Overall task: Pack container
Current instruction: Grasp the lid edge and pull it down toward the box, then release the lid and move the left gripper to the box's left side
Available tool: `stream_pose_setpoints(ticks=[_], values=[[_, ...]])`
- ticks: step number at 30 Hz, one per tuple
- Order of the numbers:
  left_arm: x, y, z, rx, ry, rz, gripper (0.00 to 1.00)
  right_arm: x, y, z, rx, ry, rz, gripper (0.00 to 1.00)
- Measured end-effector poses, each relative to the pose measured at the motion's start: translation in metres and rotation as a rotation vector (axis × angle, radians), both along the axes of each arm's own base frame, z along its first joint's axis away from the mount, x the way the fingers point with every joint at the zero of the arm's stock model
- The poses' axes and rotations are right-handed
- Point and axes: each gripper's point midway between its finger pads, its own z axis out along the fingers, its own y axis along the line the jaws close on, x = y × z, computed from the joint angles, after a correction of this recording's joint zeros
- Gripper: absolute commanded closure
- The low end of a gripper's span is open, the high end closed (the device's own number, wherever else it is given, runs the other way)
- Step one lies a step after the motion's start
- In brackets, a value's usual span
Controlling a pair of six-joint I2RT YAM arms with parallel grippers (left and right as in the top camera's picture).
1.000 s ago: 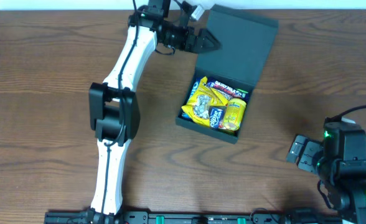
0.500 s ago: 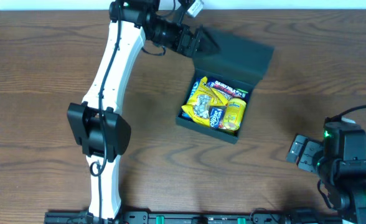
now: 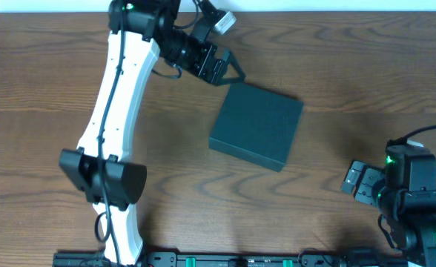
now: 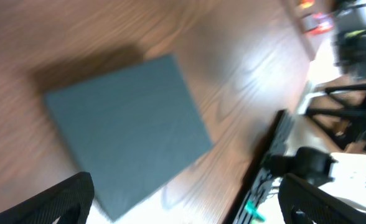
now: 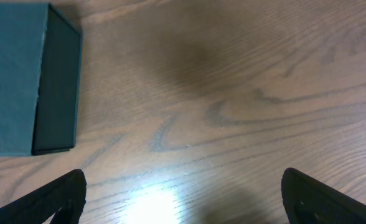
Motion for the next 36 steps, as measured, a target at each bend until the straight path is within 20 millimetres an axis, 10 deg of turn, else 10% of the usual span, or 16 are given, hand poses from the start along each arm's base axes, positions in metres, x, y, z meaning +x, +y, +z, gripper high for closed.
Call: stream_pose_setpoints(ticks=[18,26,36], values=[[-0.079,0.096,0.043,0.373,-0.213,0.273,0.04,0.003,0.026,0.001,0.035,-0.010,0.154,0.01],[-0.089,0.112,-0.036,0.389,-0.273,0.385,0.04,-0.002,0.041,0.008,0.045,-0.048,0.233,0.01],[-0.049,0.091,-0.150,0.363,-0.142,0.393,0.04,-0.002,0.041,0.007,0.043,-0.047,0.239,0.01]])
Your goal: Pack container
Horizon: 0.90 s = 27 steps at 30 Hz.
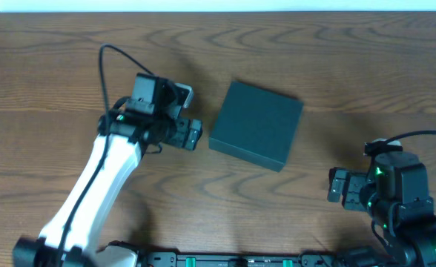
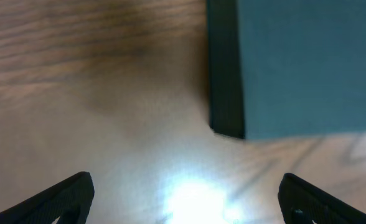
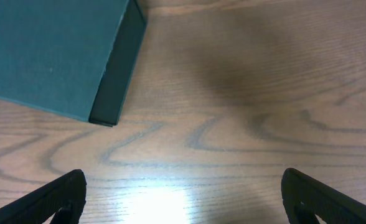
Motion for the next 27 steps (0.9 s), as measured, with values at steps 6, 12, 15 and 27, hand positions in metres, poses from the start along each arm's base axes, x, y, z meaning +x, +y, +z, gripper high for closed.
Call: stream_pose_setpoints(ticks=[6,12,15,27], values=[[0.006,-0.014,-0.047,-0.003,0.117,-0.025,0.04,-0.001,0.000,-0.001,-0.001,0.005,0.000,0.01],[0.002,-0.033,-0.060,-0.009,0.140,-0.078,0.04,-0.002,-0.001,-0.002,-0.003,0.011,0.000,0.01],[0.001,-0.042,-0.059,-0.012,0.130,-0.104,0.04,-0.002,-0.001,-0.002,-0.003,0.011,0.000,0.01],[-0.010,-0.051,-0.058,-0.013,0.157,-0.107,0.04,-0.002,-0.001,-0.002,-0.003,0.011,0.000,0.01]])
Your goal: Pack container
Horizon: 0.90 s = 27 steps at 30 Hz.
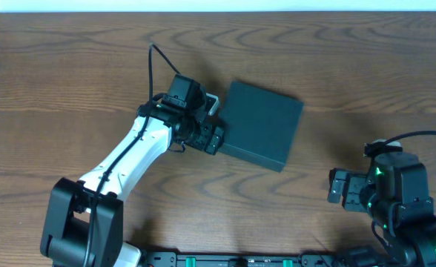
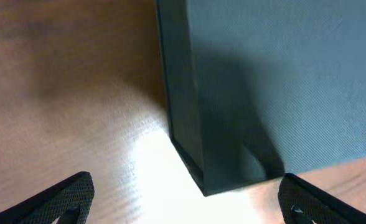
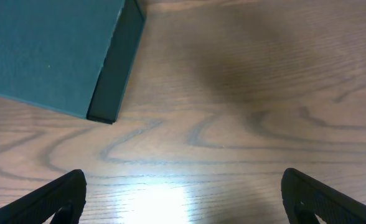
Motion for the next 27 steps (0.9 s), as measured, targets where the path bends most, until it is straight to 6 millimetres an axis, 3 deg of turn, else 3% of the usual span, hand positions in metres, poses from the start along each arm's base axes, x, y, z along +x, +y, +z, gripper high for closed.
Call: stream_pose_setpoints(ticks=[6,10,16,22,27], values=[[-0.016,-0.021,0.026,0.027,-0.037,-0.034,0.05,0.000,0.000,0.000,0.000,0.000,0.000,0.01],[-0.013,-0.019,0.044,0.067,-0.073,-0.007,0.05,0.000,0.000,0.000,0.004,0.001,-0.006,0.01],[0.004,0.015,0.053,0.111,-0.061,0.127,0.05,0.011,0.001,-0.009,0.042,-0.001,-0.071,0.01],[0.019,0.058,0.052,0.147,-0.053,0.248,0.05,0.026,-0.011,-0.045,-0.036,0.093,-0.174,0.01],[0.022,0.063,0.050,0.159,-0.055,0.261,0.04,0.064,-0.013,-0.069,-0.081,0.110,-0.236,0.01]])
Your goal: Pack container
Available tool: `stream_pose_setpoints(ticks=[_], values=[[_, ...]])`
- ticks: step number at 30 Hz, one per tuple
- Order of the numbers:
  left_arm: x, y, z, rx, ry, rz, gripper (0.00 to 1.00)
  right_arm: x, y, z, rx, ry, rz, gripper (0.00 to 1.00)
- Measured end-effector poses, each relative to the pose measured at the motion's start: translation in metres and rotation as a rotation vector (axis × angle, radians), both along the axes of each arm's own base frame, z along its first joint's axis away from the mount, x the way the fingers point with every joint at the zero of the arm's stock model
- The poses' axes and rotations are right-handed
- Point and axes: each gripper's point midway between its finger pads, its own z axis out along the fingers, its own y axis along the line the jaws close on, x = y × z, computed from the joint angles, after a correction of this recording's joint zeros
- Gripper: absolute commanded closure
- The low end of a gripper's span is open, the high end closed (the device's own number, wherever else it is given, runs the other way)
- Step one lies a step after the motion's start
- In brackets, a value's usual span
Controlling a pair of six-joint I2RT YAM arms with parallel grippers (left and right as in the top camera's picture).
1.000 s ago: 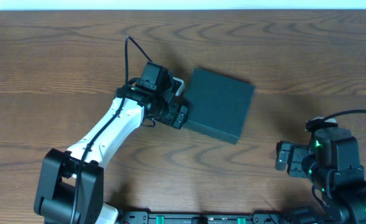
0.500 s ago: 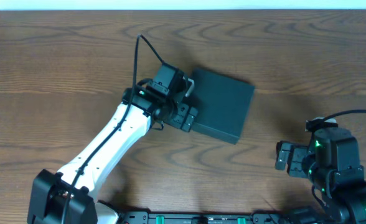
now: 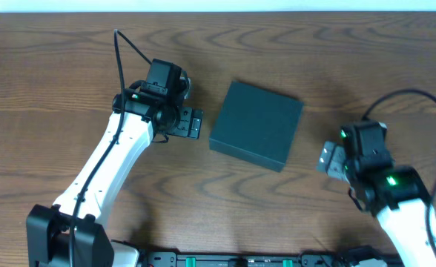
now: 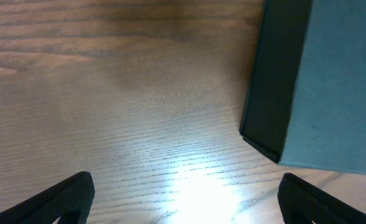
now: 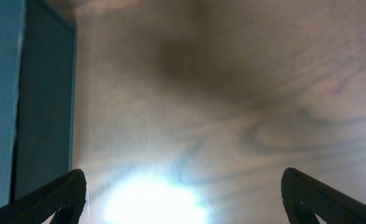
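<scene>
A flat dark teal box point(image 3: 256, 124), lid on, lies turned at an angle in the middle of the wooden table. My left gripper point(image 3: 191, 124) stands open just left of the box, a small gap from its near side; the box's edge point(image 4: 276, 93) fills the right of the left wrist view. My right gripper point(image 3: 325, 158) is open too, a short way right of the box's lower right corner; the box side point(image 5: 40, 106) shows at the left of the right wrist view. Nothing is between either pair of fingers.
The brown wood-grain table point(image 3: 55, 81) runs to a pale edge at the top. A black rail point(image 3: 240, 259) with green marks lies along the near edge. No other objects show on the table.
My left gripper has backed off from the box's left corner to stand a little left of it. My right gripper has moved up and closer to the box's right side.
My left gripper was open above the box's upper left corner, then low on the table left of the box, then right against its left corner, and now slightly apart. My right gripper stayed open at the lower right, edging nearer the box. The box has not moved.
</scene>
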Motion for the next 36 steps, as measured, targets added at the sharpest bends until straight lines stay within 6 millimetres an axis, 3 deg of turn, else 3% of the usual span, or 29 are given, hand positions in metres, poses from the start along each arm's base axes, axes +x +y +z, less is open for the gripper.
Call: stream_pose_setpoints(ticks=[5,10,17,27,36], values=[[0.000,0.000,-0.020,0.019,0.060,0.001,0.05,0.031,0.004,-0.028,-0.019,0.028,-0.016,0.01],[0.001,0.000,-0.048,0.042,0.130,0.005,0.05,0.048,0.007,-0.055,-0.032,0.066,-0.021,0.01],[0.001,0.000,-0.074,0.061,0.192,0.006,0.05,0.068,0.003,-0.073,-0.030,0.054,-0.049,0.01],[0.003,-0.012,-0.078,0.058,0.177,-0.021,0.05,0.102,0.010,-0.075,0.002,-0.057,-0.051,0.01],[-0.010,-0.028,-0.079,0.076,0.203,-0.046,0.05,0.111,0.016,-0.089,0.021,-0.057,-0.042,0.01]])
